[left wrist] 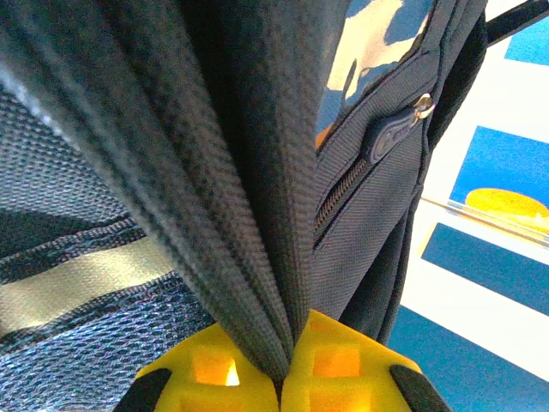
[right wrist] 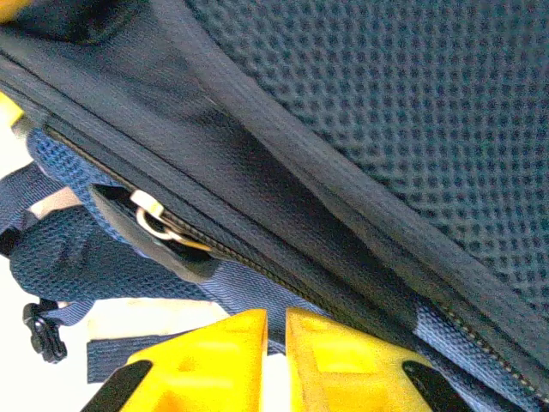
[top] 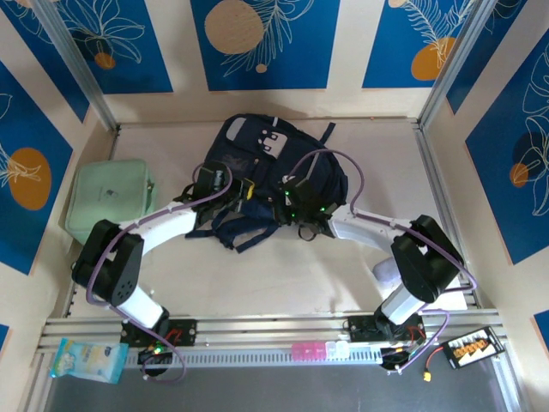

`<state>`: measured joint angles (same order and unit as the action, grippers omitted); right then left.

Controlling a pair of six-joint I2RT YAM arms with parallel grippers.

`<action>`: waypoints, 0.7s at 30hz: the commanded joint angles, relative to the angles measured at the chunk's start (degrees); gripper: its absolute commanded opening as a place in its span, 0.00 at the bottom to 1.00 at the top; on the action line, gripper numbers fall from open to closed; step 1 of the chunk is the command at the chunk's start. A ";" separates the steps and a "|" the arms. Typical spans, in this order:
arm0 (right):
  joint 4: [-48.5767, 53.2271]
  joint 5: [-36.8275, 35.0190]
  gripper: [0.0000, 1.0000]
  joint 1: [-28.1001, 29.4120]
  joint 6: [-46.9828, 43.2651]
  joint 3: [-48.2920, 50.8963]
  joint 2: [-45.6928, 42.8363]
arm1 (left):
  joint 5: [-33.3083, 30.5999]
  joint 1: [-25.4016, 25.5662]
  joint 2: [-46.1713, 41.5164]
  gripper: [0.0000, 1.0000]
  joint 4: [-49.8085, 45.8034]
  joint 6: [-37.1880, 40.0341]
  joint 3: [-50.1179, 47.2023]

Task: Pack the student bag
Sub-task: Zip the student bag at the center of the table.

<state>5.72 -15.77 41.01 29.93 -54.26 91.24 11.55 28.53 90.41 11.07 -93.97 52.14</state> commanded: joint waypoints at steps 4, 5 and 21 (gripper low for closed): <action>-3.28 -2.40 0.25 -1.29 -1.92 -0.38 1.16 | 6.37 0.93 -0.95 0.00 5.39 -1.20 3.29; -3.53 -3.04 0.26 -1.33 -2.67 -1.09 1.40 | 6.37 0.97 -0.94 0.00 5.28 -1.17 3.23; -4.71 -5.79 0.41 -2.08 -4.40 -12.35 7.79 | 9.80 1.52 1.24 0.00 7.36 -2.24 3.80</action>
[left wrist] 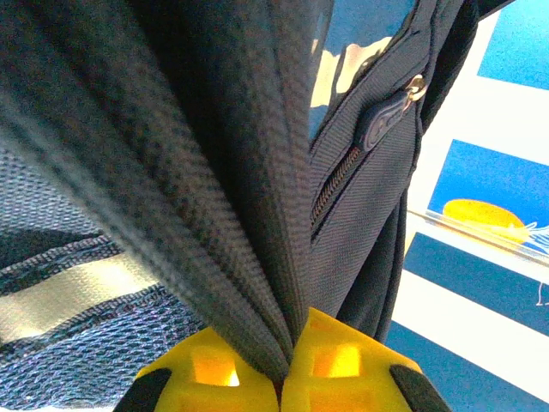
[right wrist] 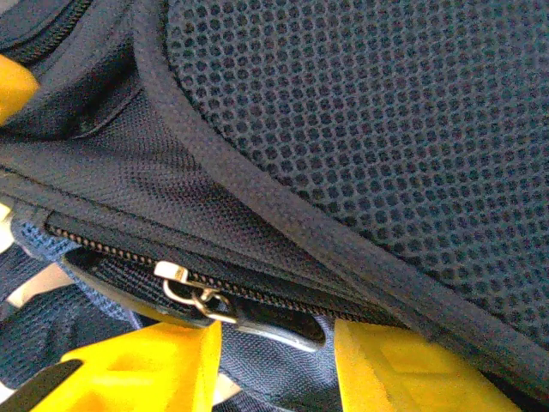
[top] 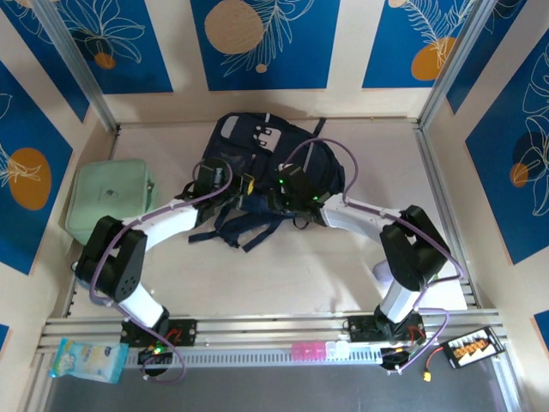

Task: Pack the student bag
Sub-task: Zip the student bag at the center of the table.

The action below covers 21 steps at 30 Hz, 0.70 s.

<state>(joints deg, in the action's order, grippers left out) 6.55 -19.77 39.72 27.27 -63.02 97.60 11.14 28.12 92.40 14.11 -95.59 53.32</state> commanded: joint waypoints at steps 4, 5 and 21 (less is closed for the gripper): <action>-5.89 -1.18 0.34 -0.85 -2.04 -5.15 1.86 | 10.46 1.93 -0.25 0.00 5.34 -1.09 2.49; -5.84 -1.15 0.31 -0.88 -2.13 -5.24 1.78 | 10.48 1.91 -0.14 0.00 5.64 -1.24 2.36; -2.42 -7.61 0.12 -3.93 1.21 11.67 -8.65 | 6.63 -1.25 -1.01 0.00 4.59 1.37 0.08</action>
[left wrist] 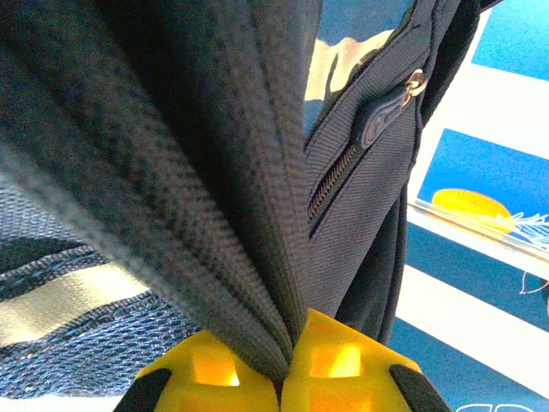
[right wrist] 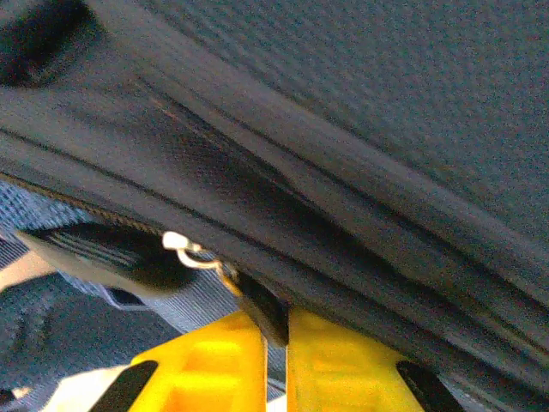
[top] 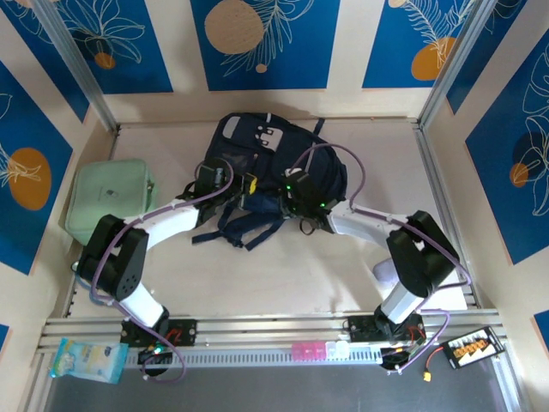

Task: Pack the student bag
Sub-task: Zip the student bag at the center of the table.

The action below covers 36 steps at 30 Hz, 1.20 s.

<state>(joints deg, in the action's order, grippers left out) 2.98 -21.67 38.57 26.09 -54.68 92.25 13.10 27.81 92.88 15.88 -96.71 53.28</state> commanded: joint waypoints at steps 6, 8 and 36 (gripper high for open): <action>3.19 -4.05 0.13 -5.86 4.86 10.38 -11.16 | 3.33 -2.50 -2.66 0.00 0.63 4.93 -0.47; 3.48 -1.99 0.13 -5.85 4.17 10.46 -12.04 | 3.57 -2.58 -2.32 0.00 0.51 5.30 -0.02; 2.64 -6.55 0.34 1.79 -0.42 -2.90 0.61 | 5.98 -2.46 -1.81 0.00 2.94 1.79 1.04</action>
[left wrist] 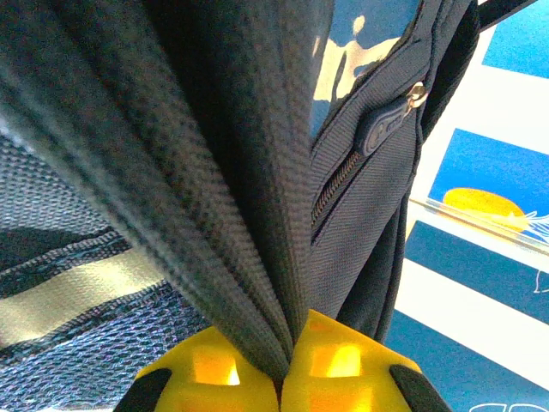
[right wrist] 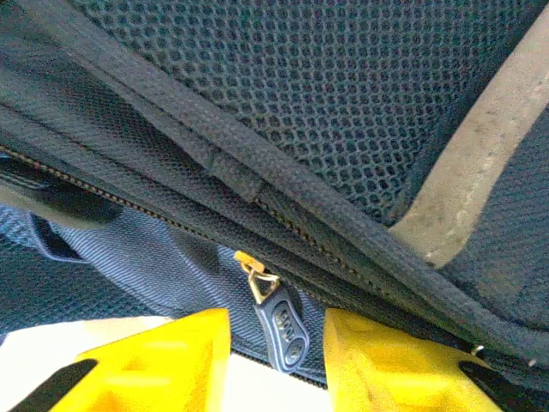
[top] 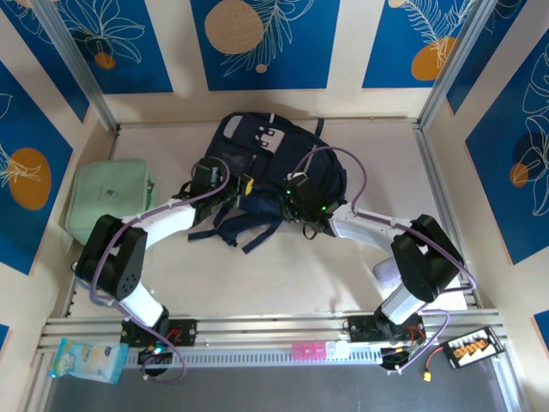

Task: Pack the student bag
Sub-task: Zip the student bag at the center of the table.

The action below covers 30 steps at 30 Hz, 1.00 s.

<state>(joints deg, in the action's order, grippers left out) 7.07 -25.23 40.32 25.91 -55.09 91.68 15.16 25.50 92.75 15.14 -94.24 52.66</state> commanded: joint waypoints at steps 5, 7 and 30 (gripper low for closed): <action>-1.38 -5.89 0.28 0.38 -0.69 -4.60 3.40 | 4.00 -0.11 -1.80 0.00 3.74 -0.77 1.40; -0.70 -8.02 0.24 0.33 -0.11 -5.34 4.17 | 4.17 -0.11 -1.78 0.00 3.85 -0.95 1.31; 15.19 -7.99 0.03 -8.81 9.61 5.43 -10.89 | 1.30 -2.37 0.25 0.00 3.91 1.95 -1.52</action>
<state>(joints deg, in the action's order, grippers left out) 16.29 -28.75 33.56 32.73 -50.89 82.87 15.22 24.38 92.77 17.08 -93.97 51.27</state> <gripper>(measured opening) 0.058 0.050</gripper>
